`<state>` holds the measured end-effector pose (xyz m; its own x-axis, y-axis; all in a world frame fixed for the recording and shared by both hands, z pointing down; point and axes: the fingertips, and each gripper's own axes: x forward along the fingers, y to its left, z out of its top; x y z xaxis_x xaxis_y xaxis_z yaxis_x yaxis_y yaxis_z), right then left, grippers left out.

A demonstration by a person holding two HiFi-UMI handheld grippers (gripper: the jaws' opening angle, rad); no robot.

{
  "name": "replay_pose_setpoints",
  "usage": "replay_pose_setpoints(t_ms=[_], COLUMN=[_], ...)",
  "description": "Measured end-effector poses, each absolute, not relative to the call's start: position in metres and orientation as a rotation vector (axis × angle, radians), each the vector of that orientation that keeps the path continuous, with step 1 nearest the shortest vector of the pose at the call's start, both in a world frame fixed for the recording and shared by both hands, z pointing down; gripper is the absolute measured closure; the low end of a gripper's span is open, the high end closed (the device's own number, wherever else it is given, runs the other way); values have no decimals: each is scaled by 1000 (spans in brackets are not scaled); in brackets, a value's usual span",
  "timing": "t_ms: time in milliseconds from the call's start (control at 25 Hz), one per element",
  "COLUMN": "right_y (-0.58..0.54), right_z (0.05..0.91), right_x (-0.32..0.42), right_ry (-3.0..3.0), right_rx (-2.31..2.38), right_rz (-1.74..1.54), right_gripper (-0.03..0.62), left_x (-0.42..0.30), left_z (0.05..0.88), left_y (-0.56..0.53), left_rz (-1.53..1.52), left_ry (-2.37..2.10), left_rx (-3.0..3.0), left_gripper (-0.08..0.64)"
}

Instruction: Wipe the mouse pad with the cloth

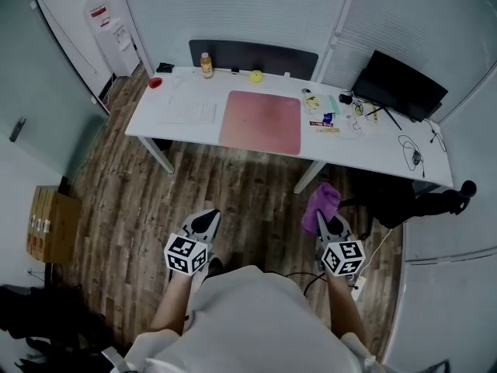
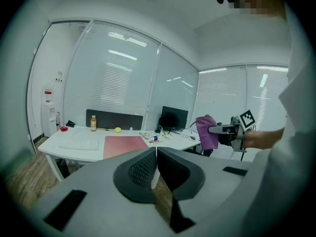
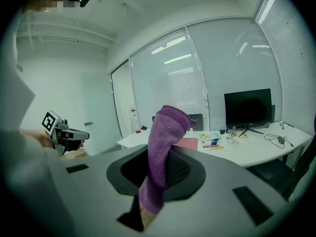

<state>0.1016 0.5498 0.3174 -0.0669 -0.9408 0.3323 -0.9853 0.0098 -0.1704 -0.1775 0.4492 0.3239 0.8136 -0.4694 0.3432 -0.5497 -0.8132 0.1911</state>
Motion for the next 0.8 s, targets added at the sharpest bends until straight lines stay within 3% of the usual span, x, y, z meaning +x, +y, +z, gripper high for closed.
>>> replay_pose_setpoints(t_ms=[800], right_y=[534], right_z=[328], right_x=[133], right_ry=[-2152], right_rx=[2005], right_rz=[539], right_gripper=[517], left_x=[-140], left_z=[331], left_y=[444], left_rz=[387], left_ry=[-819], left_rx=[2701], left_gripper=[540])
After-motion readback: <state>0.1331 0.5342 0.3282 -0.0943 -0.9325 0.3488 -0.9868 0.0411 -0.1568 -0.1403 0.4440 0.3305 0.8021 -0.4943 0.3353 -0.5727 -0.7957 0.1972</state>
